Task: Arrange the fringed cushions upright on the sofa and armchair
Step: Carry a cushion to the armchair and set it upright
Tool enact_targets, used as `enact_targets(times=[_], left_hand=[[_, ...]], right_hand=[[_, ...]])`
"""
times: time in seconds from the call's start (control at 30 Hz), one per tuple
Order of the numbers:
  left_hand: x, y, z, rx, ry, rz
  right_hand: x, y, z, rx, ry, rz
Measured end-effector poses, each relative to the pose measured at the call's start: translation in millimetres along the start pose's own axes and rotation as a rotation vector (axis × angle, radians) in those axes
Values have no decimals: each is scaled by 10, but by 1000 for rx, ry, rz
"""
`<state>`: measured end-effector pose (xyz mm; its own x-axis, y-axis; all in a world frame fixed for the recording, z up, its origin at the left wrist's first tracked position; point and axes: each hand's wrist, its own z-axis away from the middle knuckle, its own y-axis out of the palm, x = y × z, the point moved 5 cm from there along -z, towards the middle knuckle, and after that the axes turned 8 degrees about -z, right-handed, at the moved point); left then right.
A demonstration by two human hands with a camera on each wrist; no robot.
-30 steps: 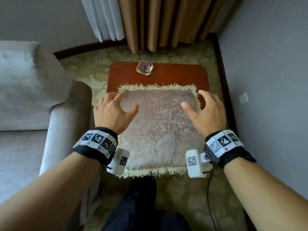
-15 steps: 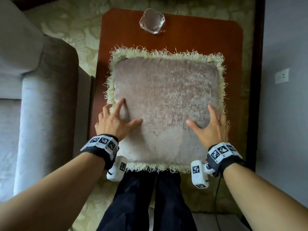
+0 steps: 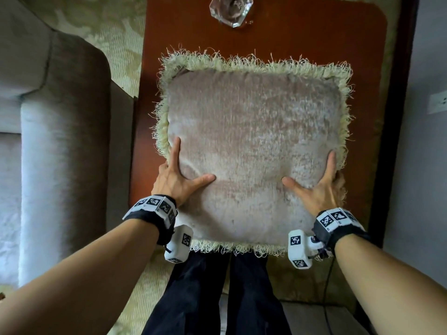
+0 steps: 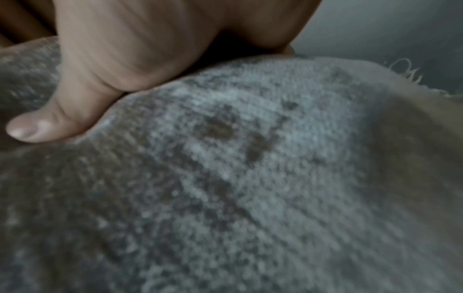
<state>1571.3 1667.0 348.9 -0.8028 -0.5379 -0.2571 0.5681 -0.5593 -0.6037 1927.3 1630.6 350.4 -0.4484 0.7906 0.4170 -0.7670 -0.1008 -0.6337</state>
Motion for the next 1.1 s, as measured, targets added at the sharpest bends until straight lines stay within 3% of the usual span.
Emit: enact_targets(times=[0.17, 0.37, 0.63, 0.87, 1.1], left_hand=[[-46, -15, 25, -19, 32, 59], [-122, -73, 102, -82, 92, 118], [-262, -270, 370, -159, 182, 200], [-86, -620, 923, -275, 197, 170], [333, -1174, 1851, -481, 211, 278]], right_hand=[[85, -50, 31, 4, -6, -42], [266, -72, 149, -11, -201, -215], [471, -202, 459, -10, -292, -341], [693, -450, 1032, -25, -386, -355], [1221, -655, 1841, 1, -627, -329]])
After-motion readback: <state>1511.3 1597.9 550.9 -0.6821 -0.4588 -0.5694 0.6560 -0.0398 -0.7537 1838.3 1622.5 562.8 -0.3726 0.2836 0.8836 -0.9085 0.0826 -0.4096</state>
